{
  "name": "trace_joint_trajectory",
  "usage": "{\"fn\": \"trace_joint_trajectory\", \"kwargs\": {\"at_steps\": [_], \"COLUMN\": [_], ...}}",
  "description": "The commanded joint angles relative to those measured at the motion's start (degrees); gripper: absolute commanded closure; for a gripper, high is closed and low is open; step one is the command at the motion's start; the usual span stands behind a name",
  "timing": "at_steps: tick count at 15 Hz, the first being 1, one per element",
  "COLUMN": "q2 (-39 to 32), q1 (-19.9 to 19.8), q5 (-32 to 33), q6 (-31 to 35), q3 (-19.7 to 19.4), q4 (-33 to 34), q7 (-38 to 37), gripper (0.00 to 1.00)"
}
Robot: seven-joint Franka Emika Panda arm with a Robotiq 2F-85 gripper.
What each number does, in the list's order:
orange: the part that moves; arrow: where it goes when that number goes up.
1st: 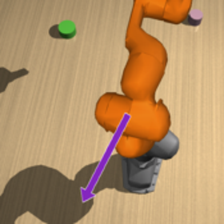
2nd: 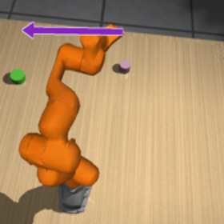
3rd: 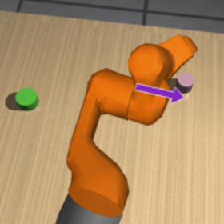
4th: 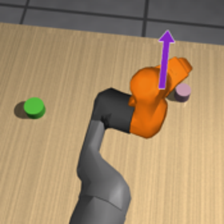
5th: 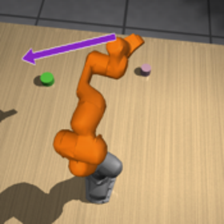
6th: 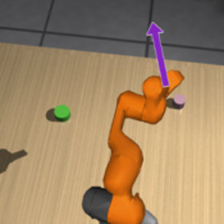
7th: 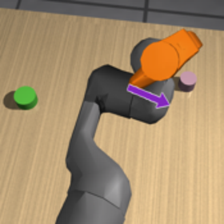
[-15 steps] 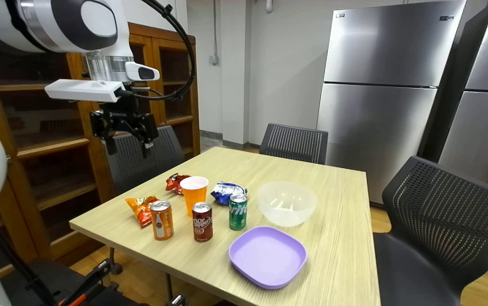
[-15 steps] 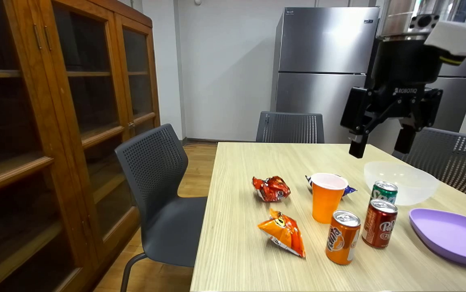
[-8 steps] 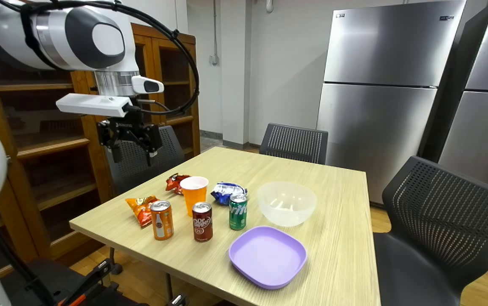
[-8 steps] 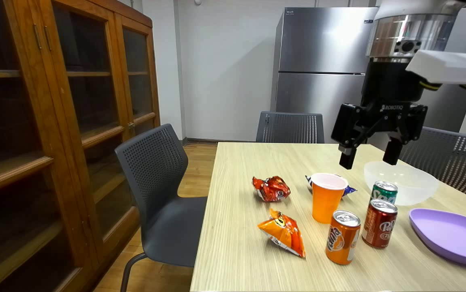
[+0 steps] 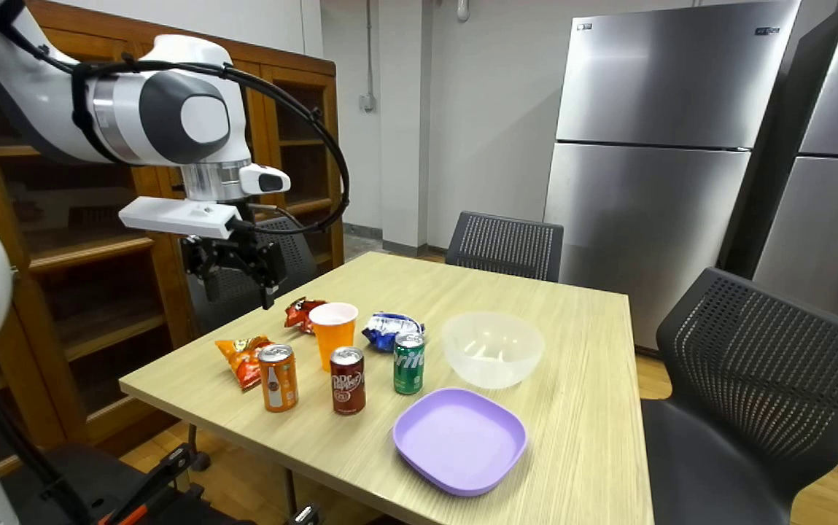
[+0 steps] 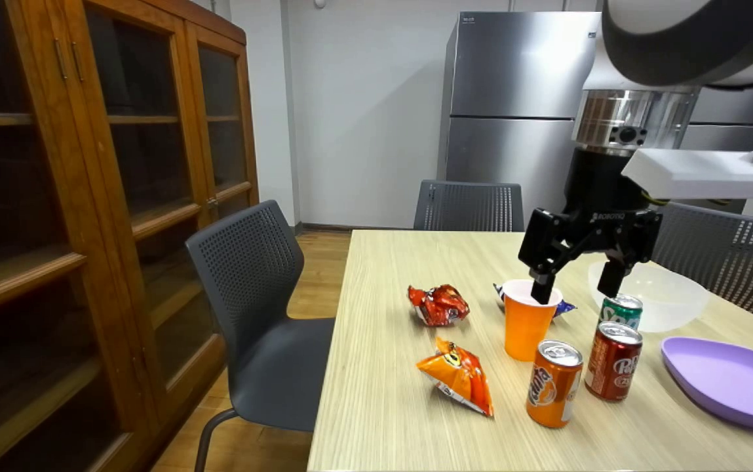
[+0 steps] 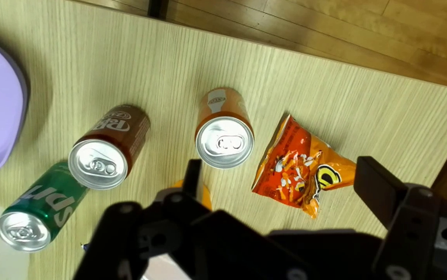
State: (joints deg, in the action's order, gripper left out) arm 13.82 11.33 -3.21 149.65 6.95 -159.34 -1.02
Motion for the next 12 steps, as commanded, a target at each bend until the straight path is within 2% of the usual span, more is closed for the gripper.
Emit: {"fn": "trace_joint_trajectory", "kwargs": {"at_steps": [1,7,12], "q2": [-4.5,-10.7,-14.7], "q1": [-0.4,-2.1,-3.4], "q5": [-0.9,0.9,2.1], "q6": [4.5,9.4,10.9], "q3": [-0.3,-0.3,-0.9], "q4": [0.0,0.3,1.7], "q7": [1.6,-0.1,-0.8], "gripper": [0.0,0.0,0.0]}}
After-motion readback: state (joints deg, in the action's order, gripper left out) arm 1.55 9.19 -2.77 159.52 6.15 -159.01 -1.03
